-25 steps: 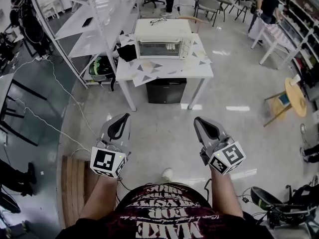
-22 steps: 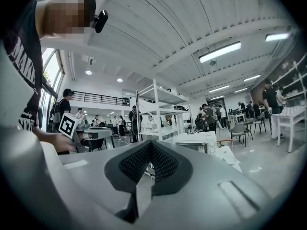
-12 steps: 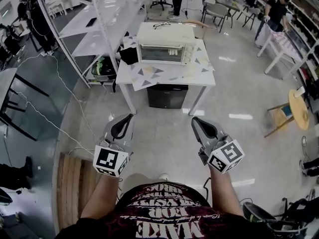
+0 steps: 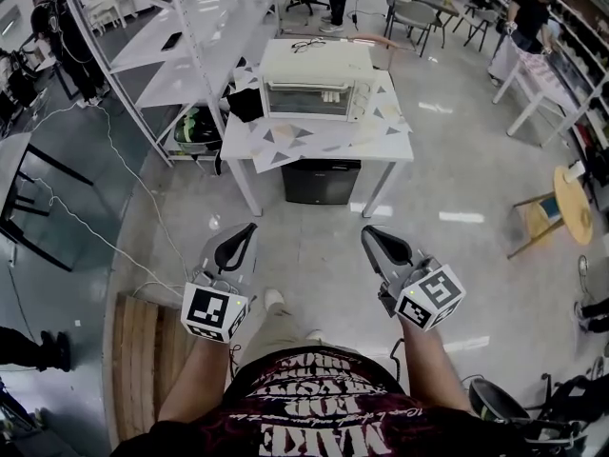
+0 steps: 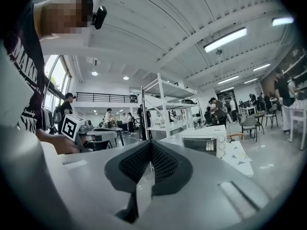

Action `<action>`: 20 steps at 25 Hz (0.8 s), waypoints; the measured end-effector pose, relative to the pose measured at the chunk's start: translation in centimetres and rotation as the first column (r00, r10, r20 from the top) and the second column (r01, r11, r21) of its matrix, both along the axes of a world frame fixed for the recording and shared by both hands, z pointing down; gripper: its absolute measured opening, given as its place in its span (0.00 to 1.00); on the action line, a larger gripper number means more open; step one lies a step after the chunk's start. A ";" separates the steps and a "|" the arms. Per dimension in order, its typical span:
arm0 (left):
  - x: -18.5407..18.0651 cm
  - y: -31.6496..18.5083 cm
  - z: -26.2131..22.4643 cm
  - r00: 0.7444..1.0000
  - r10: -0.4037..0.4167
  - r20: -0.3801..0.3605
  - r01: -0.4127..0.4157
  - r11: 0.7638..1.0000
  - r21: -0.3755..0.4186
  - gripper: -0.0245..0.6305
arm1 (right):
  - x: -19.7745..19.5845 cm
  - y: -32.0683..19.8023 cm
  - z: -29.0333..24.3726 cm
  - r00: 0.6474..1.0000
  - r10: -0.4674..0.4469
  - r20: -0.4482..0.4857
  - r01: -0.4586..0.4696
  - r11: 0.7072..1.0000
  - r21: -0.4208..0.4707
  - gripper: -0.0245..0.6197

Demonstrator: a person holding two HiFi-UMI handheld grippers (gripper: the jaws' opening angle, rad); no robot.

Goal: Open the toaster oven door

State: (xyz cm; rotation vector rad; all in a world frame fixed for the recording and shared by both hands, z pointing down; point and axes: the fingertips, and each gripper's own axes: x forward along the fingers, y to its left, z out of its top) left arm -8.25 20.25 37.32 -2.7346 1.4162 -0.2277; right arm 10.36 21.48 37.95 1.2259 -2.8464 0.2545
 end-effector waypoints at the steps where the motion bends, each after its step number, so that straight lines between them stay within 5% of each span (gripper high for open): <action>1: 0.1 -0.3 0.3 1.000 0.005 -0.001 -0.005 1.000 -0.006 0.04 | -0.2 -0.2 0.2 1.000 -0.003 -0.002 0.003 1.000 -0.004 0.08; 20: 0.2 -10.2 1.7 0.996 0.091 0.000 -0.091 0.995 -0.035 0.04 | -1.3 -9.6 1.6 0.998 0.057 0.015 -0.056 0.998 -0.037 0.08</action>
